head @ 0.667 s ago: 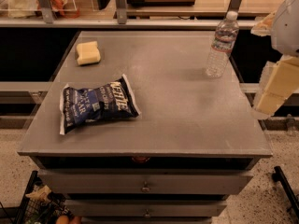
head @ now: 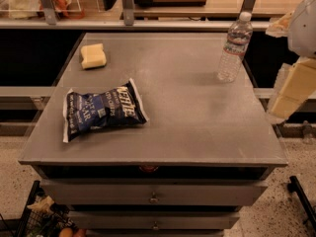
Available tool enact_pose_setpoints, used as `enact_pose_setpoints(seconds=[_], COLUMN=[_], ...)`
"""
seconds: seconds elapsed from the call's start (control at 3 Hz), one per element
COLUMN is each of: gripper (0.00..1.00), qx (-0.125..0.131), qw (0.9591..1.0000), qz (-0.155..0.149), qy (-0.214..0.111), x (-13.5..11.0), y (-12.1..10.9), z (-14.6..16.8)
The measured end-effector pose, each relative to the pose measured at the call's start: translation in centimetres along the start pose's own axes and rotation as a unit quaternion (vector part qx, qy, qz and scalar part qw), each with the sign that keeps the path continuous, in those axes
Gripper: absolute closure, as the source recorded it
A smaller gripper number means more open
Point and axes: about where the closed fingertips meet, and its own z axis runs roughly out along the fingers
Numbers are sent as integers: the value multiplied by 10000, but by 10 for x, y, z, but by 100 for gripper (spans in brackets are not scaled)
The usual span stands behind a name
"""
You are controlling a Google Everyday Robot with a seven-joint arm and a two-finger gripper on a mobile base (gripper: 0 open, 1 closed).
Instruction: Pick water bottle
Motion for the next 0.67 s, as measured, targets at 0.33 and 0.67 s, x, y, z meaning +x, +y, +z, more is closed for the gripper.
enact_pose_setpoints(seconds=[0.33,0.67], gripper=[0,0], qx=[-69,-252], qw=[9994,9971], qz=[148,417], qy=[-309,-585], x=[7,17], y=[-17,-35], z=[21,55])
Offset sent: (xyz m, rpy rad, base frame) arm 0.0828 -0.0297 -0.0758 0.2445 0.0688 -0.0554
